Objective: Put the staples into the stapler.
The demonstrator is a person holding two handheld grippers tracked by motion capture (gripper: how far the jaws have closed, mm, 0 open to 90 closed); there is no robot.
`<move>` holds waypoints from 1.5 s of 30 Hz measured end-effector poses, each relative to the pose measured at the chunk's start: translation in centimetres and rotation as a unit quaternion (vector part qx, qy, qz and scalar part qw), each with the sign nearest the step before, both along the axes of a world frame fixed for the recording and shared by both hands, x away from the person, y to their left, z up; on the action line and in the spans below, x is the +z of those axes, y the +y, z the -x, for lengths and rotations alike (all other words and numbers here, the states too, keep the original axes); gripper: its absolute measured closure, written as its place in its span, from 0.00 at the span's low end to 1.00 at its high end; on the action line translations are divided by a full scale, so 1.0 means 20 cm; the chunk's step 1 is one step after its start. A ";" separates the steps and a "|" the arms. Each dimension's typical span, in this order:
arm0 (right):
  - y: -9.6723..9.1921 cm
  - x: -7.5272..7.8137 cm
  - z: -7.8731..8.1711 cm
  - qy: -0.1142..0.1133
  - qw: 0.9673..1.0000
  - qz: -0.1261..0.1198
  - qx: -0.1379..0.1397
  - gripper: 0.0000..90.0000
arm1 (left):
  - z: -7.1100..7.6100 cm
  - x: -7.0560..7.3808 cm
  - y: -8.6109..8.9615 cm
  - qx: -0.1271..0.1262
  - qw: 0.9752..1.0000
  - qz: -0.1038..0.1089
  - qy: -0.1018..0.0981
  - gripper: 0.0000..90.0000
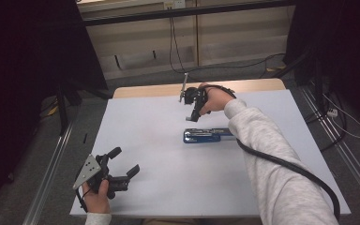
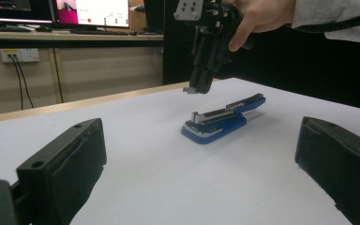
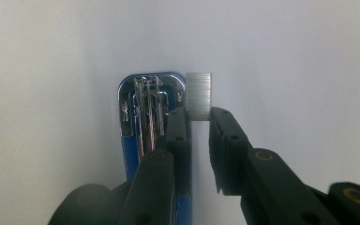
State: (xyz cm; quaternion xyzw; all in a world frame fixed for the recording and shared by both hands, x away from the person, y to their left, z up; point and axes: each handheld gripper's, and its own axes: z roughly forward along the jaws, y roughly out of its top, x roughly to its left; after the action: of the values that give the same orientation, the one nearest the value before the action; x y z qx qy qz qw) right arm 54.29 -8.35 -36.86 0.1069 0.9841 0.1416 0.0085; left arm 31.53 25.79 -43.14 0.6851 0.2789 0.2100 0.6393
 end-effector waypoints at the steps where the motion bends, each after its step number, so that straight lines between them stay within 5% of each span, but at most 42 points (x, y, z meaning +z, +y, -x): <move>1: 0.00 0.00 0.00 -0.001 1.000 0.000 0.001 0.87 | 0.00 0.00 0.00 -0.003 1.000 -0.001 -0.001 0.02; 45: -0.06 0.00 0.11 0.008 1.000 -0.014 -0.004 0.87 | -0.02 0.00 -0.02 -0.005 1.000 0.004 0.004 0.03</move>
State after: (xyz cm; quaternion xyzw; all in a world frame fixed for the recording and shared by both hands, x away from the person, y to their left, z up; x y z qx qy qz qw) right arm 52.14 -9.48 -36.94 0.1120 0.9817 0.1540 0.0000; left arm 31.85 25.47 -43.06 0.6848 0.2784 0.2031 0.6421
